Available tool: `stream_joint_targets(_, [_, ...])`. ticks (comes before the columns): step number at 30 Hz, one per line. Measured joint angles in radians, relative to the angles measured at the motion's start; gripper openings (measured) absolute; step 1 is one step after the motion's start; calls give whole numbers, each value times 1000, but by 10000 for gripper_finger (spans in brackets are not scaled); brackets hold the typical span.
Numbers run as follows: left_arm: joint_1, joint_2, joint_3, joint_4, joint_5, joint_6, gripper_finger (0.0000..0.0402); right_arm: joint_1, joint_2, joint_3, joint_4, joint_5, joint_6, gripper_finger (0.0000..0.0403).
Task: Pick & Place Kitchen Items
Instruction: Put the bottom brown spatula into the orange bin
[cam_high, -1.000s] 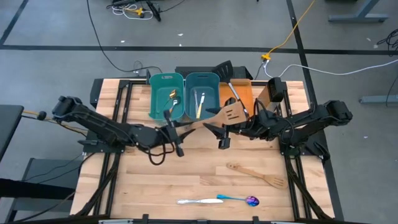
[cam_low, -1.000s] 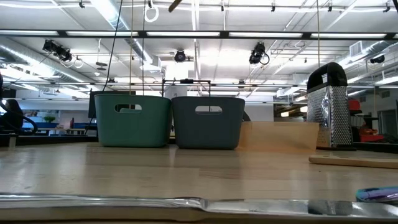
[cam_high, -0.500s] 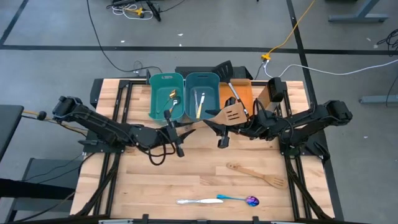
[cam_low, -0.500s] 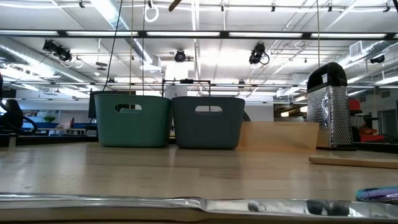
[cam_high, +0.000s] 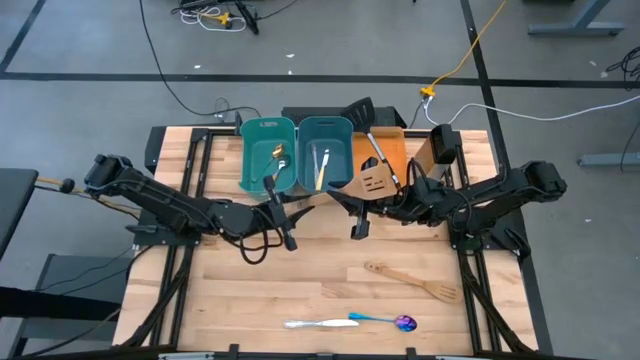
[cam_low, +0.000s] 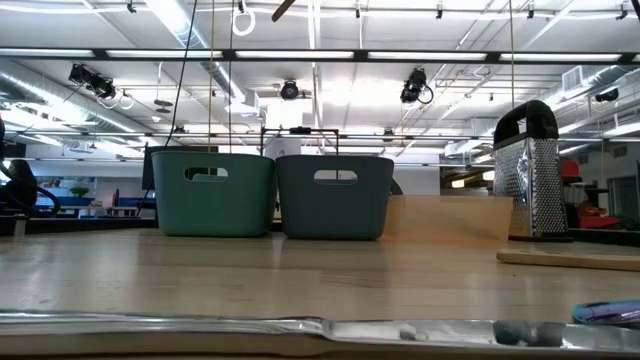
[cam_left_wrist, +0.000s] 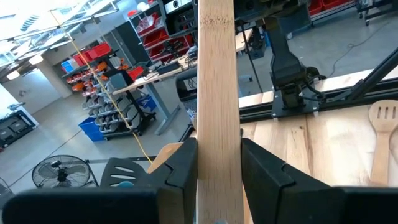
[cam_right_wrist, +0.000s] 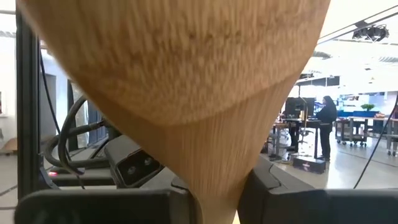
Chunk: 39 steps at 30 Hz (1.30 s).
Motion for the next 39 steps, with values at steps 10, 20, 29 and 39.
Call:
stream_joint_targets(10, [-1, -2, 0, 4, 6, -12, 173, 0, 0, 0, -6, 1, -7, 73])
stream_joint_targets(20, [-42, -3, 0, -3, -169, 71, 176, 0, 0, 0, -32, 18, -2, 73])
stream_joint_targets(29, [-111, -3, 0, -11, -263, 105, 176, -3, -89, 0, -208, 151, 1, 73])
stream_joint_targets(39, [-135, -3, 0, -61, -217, 47, 176, -56, -216, 0, -466, 251, 86, 73])
